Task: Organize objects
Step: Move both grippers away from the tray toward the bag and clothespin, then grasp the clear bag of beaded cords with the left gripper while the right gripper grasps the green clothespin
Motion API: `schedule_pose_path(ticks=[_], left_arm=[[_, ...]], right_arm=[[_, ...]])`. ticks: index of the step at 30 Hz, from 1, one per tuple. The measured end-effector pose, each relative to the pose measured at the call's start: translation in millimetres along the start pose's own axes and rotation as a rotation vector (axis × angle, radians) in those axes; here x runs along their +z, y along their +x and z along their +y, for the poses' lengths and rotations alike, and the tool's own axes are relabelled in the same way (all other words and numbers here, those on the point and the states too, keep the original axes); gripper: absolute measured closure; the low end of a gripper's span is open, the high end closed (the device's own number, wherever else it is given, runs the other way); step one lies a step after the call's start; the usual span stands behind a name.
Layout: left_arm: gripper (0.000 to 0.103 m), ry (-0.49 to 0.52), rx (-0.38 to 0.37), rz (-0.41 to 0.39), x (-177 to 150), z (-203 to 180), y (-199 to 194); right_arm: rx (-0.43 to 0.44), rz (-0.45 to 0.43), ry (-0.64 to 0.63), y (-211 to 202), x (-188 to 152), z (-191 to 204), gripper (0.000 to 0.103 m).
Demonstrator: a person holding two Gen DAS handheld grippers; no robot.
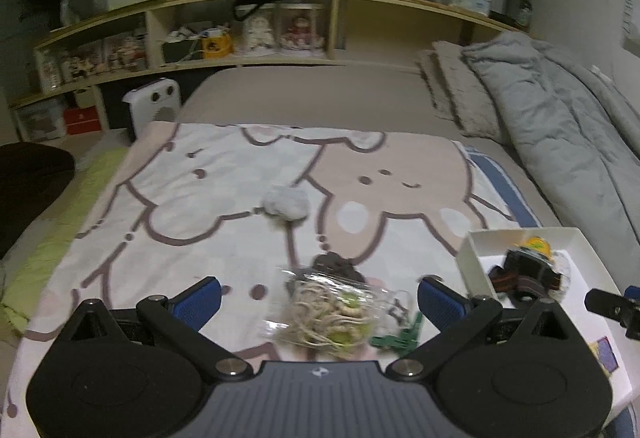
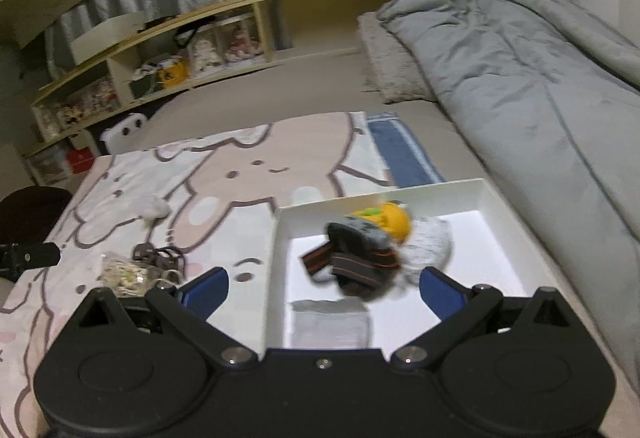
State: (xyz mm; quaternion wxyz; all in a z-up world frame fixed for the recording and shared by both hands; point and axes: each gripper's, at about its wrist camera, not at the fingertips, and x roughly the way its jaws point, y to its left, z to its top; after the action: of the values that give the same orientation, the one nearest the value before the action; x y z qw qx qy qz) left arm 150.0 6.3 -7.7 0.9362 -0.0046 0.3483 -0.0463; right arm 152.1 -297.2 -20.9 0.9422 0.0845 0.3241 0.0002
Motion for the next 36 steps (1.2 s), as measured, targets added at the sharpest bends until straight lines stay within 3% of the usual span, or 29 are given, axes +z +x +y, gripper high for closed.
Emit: schedule_pose_path(ticks=[7, 13, 20, 28, 33, 36], left_arm=[[0.0, -0.044, 0.047, -0.012, 2, 22, 13], [0.0, -0.003, 0.07, 0.037, -8, 24, 35], [0.0, -0.017, 0.037, 0.068, -15, 25, 55], [0.0, -0.078, -0.011, 0.092, -21, 28, 78], [0.0, 0.031, -0.067, 0.112, -23, 16, 93], [0.0, 0.091, -0.103, 0.112, -26, 9, 98]], right_arm=[[0.096, -0.037, 0.02, 18, -7, 32, 0.0], [0.114, -0.018, -0.136, 47, -23, 72, 0.0], [0.141, -0.006, -0.218, 76, -42, 103, 0.0], [0.158, 0.091, -0.24, 111, -57, 119, 0.0], [0.203, 0.116, -0.275, 124, -62, 121, 0.0], [0.229, 0.108, -0.269, 127, -63, 119, 0.007]])
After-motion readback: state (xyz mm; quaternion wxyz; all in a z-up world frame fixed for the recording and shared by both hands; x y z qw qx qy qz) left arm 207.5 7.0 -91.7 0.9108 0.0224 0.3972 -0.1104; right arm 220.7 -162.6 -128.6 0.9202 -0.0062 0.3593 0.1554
